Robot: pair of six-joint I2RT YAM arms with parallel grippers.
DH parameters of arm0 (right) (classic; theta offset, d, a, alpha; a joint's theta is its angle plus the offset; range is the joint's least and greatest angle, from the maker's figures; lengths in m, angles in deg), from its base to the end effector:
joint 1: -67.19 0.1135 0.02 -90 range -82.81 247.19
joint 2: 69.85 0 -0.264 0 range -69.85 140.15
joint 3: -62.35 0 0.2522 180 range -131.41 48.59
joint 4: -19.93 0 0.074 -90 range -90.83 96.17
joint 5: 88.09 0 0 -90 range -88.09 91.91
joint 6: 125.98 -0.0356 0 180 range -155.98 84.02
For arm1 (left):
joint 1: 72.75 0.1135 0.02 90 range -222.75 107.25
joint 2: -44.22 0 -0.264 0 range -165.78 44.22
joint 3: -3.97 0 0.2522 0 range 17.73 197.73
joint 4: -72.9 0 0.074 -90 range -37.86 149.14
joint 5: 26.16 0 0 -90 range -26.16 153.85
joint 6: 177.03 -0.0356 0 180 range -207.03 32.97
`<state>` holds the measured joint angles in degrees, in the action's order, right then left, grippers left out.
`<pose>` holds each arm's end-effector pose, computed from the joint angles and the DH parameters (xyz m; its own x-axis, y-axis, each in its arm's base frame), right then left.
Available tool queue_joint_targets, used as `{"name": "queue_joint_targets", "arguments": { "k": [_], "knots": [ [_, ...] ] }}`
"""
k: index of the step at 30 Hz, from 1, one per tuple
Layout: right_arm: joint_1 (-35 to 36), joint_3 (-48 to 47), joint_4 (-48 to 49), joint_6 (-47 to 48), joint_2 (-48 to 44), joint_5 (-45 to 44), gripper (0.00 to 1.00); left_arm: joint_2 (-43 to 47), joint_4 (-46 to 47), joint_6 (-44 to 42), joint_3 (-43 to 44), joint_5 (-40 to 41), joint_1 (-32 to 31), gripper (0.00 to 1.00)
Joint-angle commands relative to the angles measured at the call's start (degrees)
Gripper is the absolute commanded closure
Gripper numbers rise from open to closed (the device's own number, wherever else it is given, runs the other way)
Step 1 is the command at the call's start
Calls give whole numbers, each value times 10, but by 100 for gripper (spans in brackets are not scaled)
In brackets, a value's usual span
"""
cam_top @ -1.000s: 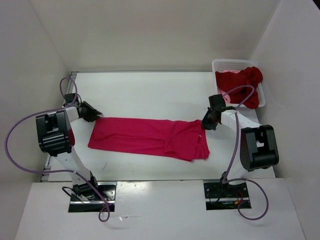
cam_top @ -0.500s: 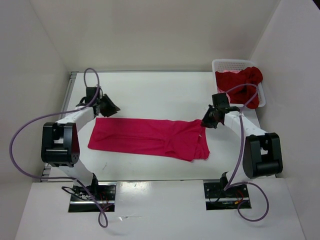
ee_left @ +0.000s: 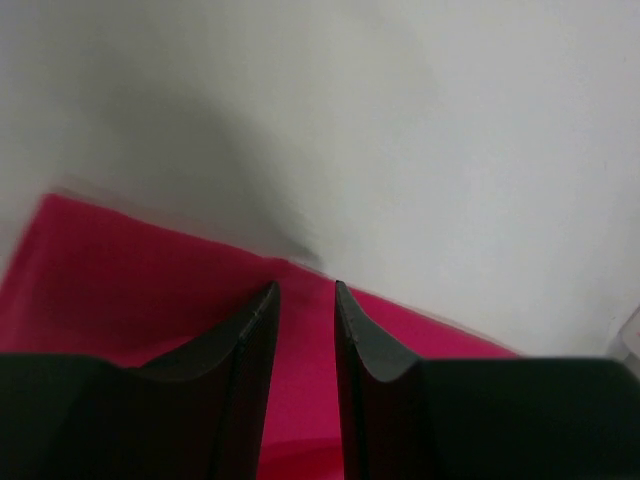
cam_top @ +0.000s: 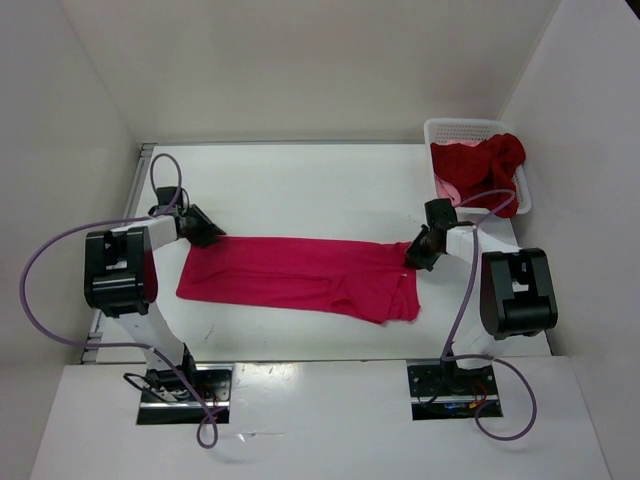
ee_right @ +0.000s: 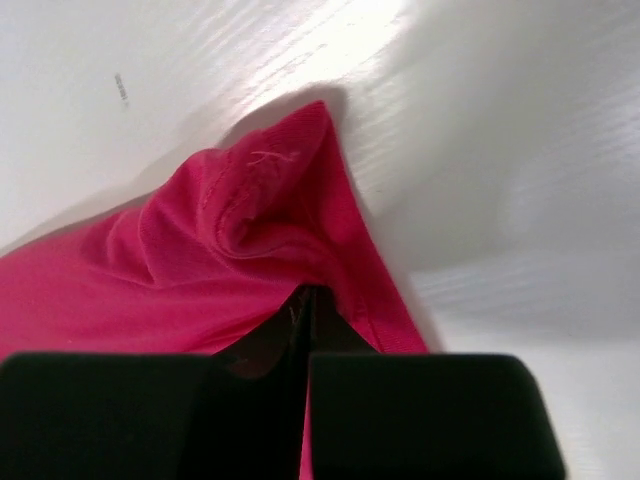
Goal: Fold and stack the t-shirts
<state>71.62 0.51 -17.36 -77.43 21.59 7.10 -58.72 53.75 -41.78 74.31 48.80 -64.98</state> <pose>0.2878 0.0255 0.1522 -0.7617 0.6022 -0.2391 0.5228 0.7892 0.3222 0.3566 0.0393 0.1498 -0.5681 -0.7697 -0.2911 -0.5325 0.6135 -0.5831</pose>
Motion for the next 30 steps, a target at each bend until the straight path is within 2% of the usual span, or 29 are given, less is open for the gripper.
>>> {"name": "queue_joint_targets", "arguments": {
  "k": [1, 5, 10, 12, 14, 15, 19, 24, 30],
  "knots": [
    [-14, 22, 1, -13, -25, -30, 97, -9, 8, -3, -9, 2, 31, 64],
    [-14, 19, 6, -14, -58, -7, 77, -17, 0, -14, 12, -12, 45, 64],
    [-14, -45, -65, 19, -133, -5, 68, 41, -1, -14, 17, -21, 45, 64],
    [-7, -50, -73, 26, -150, 12, 68, 64, -1, -14, 23, -21, 26, 64],
    [13, -27, -73, 14, -156, 34, 76, 72, -6, -14, 23, -21, 9, 64],
    [26, -15, -62, 5, -156, 39, 84, 77, -6, -14, 23, -21, -2, 64],
    [72, 41, -5, -35, -112, 58, 97, 83, -12, -14, 6, -27, -56, 64],
    [72, 61, 23, -54, -75, 24, 97, 89, -6, -9, -30, -22, -57, 64],
    [72, 90, 0, -60, -108, -14, 95, 84, 0, -3, -59, -22, -41, 64]
  ]
}}
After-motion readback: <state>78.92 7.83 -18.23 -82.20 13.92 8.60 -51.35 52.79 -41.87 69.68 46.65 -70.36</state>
